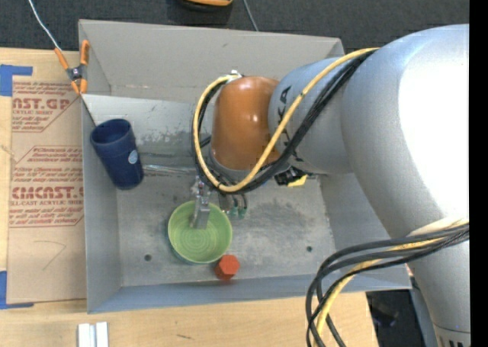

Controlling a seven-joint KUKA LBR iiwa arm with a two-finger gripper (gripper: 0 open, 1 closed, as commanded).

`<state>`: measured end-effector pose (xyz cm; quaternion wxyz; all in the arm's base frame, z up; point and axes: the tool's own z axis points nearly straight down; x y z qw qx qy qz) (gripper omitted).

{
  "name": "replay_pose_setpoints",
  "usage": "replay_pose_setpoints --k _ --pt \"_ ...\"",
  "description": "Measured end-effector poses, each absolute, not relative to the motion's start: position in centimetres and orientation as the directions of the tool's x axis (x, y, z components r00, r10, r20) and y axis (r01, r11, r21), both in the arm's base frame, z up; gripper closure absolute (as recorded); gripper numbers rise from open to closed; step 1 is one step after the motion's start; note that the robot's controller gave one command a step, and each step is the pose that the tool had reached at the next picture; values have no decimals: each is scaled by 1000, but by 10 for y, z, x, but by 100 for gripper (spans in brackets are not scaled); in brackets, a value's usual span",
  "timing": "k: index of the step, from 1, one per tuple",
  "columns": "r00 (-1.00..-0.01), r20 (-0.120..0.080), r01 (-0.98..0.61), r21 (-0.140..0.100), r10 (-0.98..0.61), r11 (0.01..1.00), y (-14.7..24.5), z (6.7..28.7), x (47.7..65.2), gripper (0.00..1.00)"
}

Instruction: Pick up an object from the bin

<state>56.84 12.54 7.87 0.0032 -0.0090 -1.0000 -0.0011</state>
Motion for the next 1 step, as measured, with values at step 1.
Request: replay_pose_setpoints --k 1 --pt "-1000 -3 -7 4 -7 1000 118 214 550 100"
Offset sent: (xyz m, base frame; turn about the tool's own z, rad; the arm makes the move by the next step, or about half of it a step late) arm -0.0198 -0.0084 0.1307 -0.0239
